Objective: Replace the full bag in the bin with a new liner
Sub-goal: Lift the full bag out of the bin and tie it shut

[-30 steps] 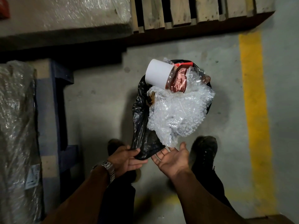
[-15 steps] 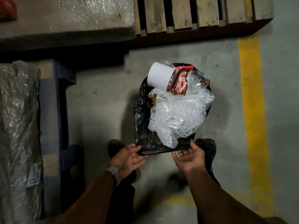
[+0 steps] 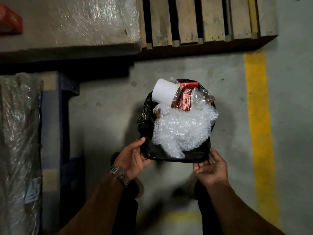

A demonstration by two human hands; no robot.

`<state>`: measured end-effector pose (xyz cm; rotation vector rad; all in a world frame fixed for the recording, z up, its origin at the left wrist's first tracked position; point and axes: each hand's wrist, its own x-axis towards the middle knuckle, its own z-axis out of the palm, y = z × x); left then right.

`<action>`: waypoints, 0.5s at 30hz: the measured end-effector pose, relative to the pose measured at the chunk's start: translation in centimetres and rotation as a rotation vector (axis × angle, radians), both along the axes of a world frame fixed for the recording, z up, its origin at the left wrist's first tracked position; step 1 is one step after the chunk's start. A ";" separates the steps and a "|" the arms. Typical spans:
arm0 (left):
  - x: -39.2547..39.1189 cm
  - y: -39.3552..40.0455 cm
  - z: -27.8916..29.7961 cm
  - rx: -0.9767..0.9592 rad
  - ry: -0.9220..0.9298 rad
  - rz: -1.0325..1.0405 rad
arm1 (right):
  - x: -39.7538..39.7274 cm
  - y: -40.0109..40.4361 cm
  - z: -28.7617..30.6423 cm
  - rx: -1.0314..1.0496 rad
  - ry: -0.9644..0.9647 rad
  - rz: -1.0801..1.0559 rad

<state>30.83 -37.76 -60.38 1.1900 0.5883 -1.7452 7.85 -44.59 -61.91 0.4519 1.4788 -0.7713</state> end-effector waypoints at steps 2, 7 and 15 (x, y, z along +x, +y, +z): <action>0.4 -1.0 0.2 -0.037 0.004 0.069 | -0.5 -1.2 0.0 -0.005 0.024 -0.021; 1.8 -3.8 0.1 -0.050 -0.133 0.130 | -1.3 -4.5 -0.2 -0.040 0.052 -0.006; 3.0 -8.1 0.0 0.023 -0.623 0.008 | -1.2 -7.5 -0.1 -0.070 0.196 0.092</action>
